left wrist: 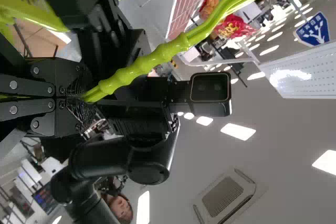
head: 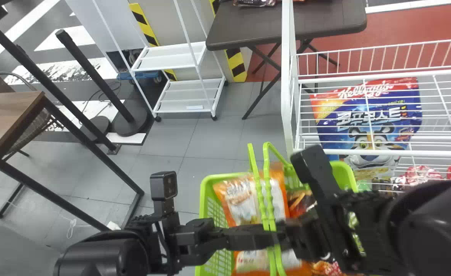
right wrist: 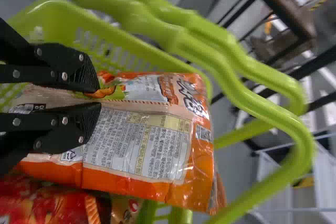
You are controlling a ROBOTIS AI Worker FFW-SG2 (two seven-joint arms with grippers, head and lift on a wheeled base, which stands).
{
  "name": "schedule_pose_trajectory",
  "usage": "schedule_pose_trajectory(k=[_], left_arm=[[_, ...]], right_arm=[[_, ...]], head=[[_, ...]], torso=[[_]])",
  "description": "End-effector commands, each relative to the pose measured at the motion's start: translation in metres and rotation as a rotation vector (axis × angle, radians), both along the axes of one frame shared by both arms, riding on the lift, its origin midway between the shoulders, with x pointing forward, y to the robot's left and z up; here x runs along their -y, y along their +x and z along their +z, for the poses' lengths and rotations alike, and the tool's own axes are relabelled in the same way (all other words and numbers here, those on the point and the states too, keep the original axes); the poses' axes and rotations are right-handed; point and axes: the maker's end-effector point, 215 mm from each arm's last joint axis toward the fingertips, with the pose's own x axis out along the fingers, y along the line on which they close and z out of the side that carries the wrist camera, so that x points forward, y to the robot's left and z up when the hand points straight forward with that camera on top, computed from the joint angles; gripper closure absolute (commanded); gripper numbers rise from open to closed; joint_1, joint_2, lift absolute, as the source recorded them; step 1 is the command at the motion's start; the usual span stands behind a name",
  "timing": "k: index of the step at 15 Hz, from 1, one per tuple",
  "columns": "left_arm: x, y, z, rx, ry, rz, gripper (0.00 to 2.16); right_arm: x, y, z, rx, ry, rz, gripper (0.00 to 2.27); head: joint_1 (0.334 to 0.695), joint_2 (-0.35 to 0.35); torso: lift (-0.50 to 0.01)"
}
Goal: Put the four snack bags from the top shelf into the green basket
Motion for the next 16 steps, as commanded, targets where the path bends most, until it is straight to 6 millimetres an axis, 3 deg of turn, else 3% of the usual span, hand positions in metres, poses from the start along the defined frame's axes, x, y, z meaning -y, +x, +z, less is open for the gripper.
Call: schedule_pose_trajectory(k=[1, 2, 5, 6, 9, 10, 12, 14, 16], left_arm=[[-0.002, -0.002, 0.002, 0.001, -0.01, -0.004, 2.15], [-0.002, -0.001, 0.002, 0.002, -0.009, -0.003, 2.15], [-0.001, -0.001, 0.002, 0.002, -0.009, -0.006, 2.15], [-0.001, -0.001, 0.002, 0.002, -0.009, -0.006, 2.15], [-0.004, -0.001, 0.001, -0.001, -0.007, 0.001, 2.15], [-0.005, -0.002, 0.0, -0.003, -0.005, 0.005, 2.15], [-0.009, -0.002, -0.002, -0.008, -0.005, 0.013, 2.15], [-0.013, -0.002, -0.004, -0.014, -0.002, 0.024, 2.15], [-0.016, -0.002, -0.006, -0.016, -0.001, 0.032, 2.15]], right_arm=[[0.058, 0.0, 0.014, -0.076, -0.003, -0.077, 0.06], [0.081, 0.008, 0.027, -0.077, 0.022, -0.118, 0.06], [0.168, 0.071, 0.068, 0.018, 0.096, -0.336, 0.07], [0.202, 0.109, 0.085, 0.105, 0.097, -0.431, 0.07], [0.31, 0.218, 0.108, 0.378, 0.002, -0.692, 0.07], [0.353, 0.25, 0.112, 0.46, -0.06, -0.772, 0.07], [0.413, 0.292, 0.104, 0.525, -0.173, -0.867, 0.07], [0.475, 0.322, 0.098, 0.585, -0.249, -0.97, 0.08], [0.515, 0.341, 0.093, 0.627, -0.31, -1.02, 0.07]], head=[[0.695, 0.35], [0.695, 0.35], [0.695, 0.35], [0.695, 0.311], [0.695, 0.133], [0.695, 0.022], [0.695, -0.072], [0.695, -0.142], [0.695, -0.205]], torso=[[-0.003], [-0.003], [-0.003], [-0.003], [-0.003], [-0.003], [-0.003], [-0.003], [-0.003]])
